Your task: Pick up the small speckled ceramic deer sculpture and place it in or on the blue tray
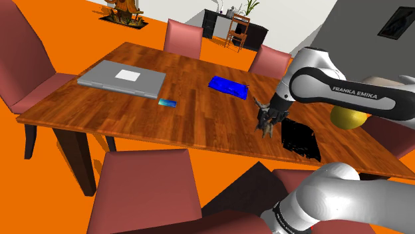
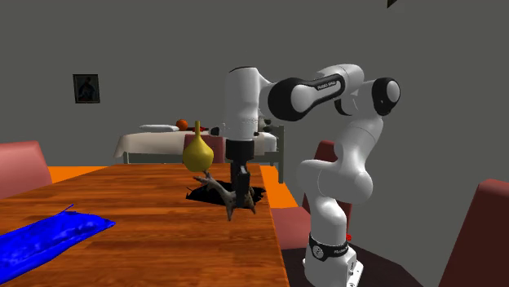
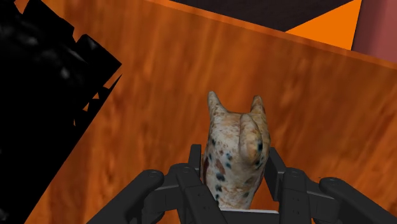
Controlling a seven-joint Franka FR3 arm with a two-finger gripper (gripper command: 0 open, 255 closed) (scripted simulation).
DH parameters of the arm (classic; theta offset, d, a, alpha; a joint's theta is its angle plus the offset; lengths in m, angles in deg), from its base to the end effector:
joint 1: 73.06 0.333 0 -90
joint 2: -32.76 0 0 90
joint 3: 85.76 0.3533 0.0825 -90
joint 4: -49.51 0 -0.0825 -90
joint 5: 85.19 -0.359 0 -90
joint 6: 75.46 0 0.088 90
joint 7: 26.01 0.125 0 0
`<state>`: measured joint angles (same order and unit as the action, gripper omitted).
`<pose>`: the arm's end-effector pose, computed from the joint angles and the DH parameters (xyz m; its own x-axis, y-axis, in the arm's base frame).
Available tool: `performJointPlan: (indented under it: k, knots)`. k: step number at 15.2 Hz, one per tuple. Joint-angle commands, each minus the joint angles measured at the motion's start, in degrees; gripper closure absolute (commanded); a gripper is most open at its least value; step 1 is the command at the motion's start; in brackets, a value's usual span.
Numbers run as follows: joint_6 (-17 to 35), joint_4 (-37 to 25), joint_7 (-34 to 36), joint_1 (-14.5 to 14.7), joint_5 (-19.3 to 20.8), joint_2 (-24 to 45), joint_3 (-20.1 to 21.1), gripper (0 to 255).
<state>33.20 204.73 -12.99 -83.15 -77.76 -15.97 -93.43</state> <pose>0.2344 -0.0912 0.4814 0.8980 -0.4382 0.0393 -0.4390 -0.8984 0.0153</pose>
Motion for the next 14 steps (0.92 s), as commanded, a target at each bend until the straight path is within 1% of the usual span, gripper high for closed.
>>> performJointPlan:
  k: [1,14]
  knots:
    - [-1.6,-1.3,-0.1,0.0,-0.1,-0.3,0.1,255]
    - [-11.4,-11.5,-0.4,0.5,-1.1,0.1,1.0,255]
